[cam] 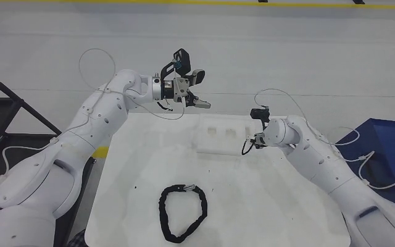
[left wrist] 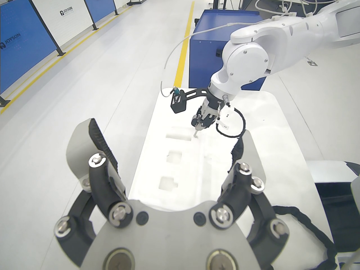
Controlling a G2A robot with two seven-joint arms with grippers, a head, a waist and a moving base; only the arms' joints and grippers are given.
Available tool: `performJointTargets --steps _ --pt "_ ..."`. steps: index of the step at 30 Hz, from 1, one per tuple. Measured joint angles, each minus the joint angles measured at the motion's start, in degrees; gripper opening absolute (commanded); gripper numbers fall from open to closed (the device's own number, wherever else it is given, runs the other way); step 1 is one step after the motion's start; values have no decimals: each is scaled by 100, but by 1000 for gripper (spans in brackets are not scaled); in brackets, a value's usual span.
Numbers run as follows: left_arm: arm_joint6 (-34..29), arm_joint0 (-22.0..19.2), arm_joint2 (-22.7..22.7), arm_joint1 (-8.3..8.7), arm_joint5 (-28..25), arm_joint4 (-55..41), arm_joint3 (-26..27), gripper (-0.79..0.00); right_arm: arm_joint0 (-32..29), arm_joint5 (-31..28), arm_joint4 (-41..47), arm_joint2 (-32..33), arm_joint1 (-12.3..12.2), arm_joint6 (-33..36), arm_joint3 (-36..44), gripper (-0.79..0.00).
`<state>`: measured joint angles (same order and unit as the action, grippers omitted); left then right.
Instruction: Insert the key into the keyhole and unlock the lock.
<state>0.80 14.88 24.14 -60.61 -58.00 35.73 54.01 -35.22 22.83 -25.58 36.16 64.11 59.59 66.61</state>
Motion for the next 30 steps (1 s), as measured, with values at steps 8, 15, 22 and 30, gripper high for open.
performJointTargets --steps 8,15,22,30 --pt "0 0 0 0 0 0 0 0 -547 -605 554 1153 -411 293 814 -785" --pt "0 0 0 0 0 0 0 0 -1284 -932 771 2279 -777 541 1995 -785" --pt "0 0 0 0 0 0 0 0 -2264 -1280 1325 3563 -1041 387 3128 -785" --pt "0 0 0 0 0 0 0 0 -3079 -1590 2146 4370 -1122 -12 3474 -785"
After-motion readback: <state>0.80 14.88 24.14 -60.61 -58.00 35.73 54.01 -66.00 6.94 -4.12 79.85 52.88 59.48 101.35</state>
